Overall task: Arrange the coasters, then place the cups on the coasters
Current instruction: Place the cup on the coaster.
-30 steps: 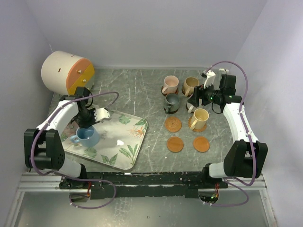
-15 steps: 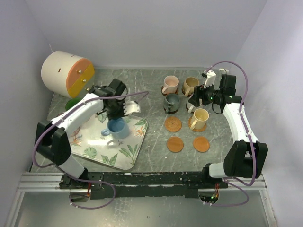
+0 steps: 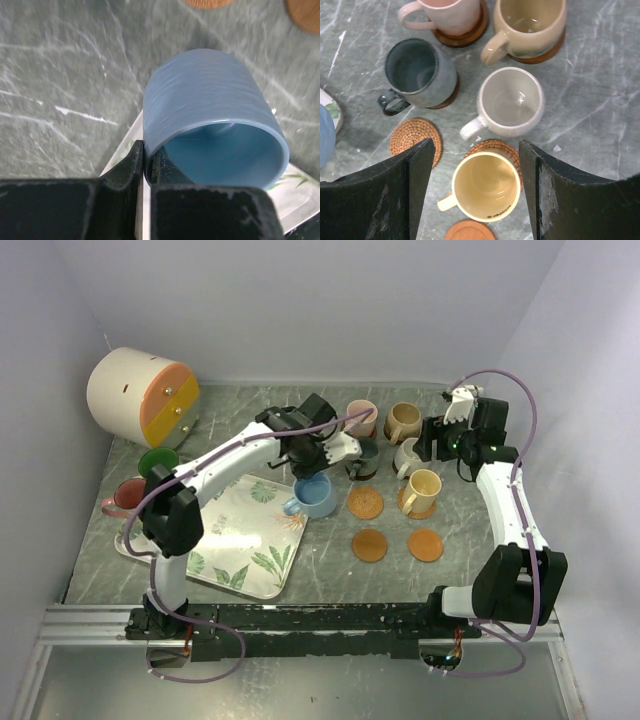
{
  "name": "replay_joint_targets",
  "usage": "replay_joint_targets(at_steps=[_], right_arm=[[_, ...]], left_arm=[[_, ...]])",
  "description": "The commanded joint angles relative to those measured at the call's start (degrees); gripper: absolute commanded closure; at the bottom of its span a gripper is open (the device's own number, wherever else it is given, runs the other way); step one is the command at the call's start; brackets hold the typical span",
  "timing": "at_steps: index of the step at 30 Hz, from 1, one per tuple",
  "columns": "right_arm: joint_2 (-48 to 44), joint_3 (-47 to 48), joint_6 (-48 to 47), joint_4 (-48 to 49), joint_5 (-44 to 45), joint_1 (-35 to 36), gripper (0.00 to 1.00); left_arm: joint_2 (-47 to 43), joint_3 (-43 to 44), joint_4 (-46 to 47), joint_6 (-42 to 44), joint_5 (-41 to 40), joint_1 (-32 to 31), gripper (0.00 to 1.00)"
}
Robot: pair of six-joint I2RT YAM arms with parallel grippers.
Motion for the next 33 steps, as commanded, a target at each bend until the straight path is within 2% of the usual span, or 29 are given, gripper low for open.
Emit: replay_joint_targets(at_steps=[1, 7, 16, 33], right_arm=[[0.4, 0.3, 1.6, 1.4, 3.4, -1.7, 0.32], [0.5, 0.3, 2.1, 1.8, 4.5, -3.4, 0.32], [0.1, -0.3, 2.2, 2.0, 3.4, -5.8, 0.32], [0.1, -0.7, 1.9, 1.9, 2.1, -6.3, 0.32]], left_arm=[[2.0, 8.0, 2.4, -7.8, 0.1, -3.1, 0.93], [7.3, 14.3, 4.7, -12.3, -1.9, -7.0, 0.93], [14.5, 22.7, 5.6, -18.4, -3.2, -8.9, 0.93], [19.7, 27.3, 4.8, -19.9, -5.7, -10.1, 0.93]])
